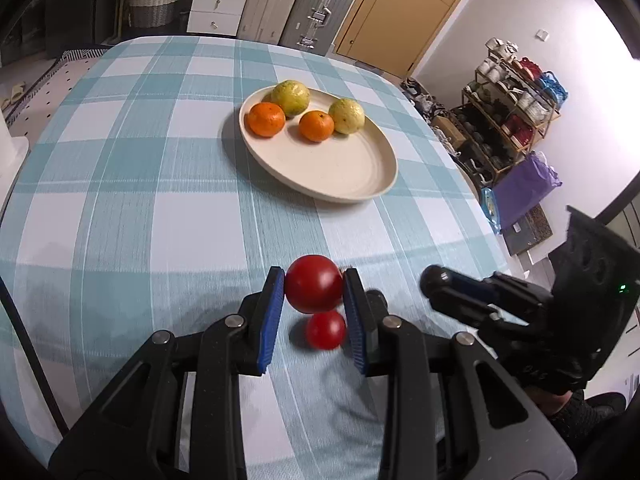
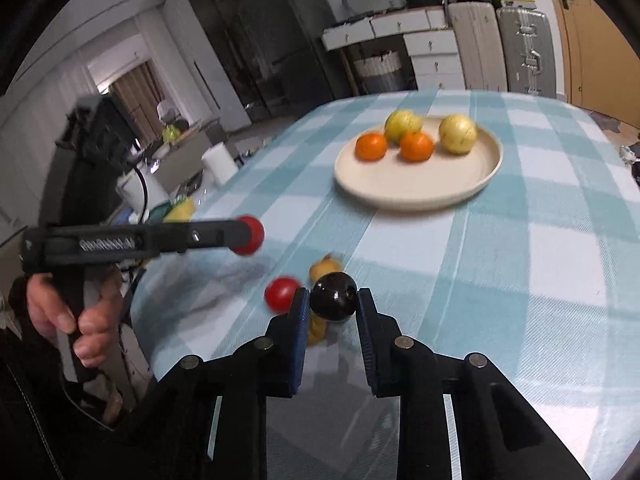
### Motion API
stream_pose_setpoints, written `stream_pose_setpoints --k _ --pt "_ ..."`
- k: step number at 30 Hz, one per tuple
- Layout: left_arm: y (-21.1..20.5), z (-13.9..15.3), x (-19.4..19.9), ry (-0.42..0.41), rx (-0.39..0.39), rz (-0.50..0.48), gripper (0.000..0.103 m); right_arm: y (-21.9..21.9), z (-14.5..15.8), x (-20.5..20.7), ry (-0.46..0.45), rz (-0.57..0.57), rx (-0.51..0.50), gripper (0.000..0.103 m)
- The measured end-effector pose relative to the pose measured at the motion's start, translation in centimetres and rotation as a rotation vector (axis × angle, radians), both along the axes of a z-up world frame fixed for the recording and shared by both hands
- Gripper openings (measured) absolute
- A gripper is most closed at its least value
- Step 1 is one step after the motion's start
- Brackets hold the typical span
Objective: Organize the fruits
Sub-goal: 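Carry the tomato and plum onto the cream plate and open both grippers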
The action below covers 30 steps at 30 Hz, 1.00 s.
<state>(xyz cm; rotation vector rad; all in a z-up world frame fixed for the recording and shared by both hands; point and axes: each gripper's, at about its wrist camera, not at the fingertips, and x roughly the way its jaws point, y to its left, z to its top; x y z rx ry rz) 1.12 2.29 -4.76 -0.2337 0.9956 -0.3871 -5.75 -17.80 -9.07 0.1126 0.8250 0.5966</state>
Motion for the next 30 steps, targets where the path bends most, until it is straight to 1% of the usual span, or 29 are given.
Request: stream_pose_setpoints --k 3,9,16,24,30 --pt "-0.5 0.2 1.3 0.0 0.01 0.006 0.027 -0.7 0.8 1.1 -0.024 -0.014 -0.001 0.024" --pt "-1.2 0.7 4.1 -0.007 0.018 0.012 0.027 -1.9 1.9 3.7 -0.042 -0.037 0.01 0.024" --pt "-2.1 1.0 7.7 -0.003 0.026 0.018 0.027 -1.7 2.8 6.8 -0.049 -0.034 0.017 0.024" --pt "-2.8 0.9 12.2 0.007 0.043 0.033 0.027 -1.7 2.7 10.6 -0.034 -0.051 0.021 0.024" --pt "-3.4 0.3 15.1 0.02 0.042 0.031 0.027 -1.9 2.0 13.6 -0.011 -0.076 0.016 0.024"
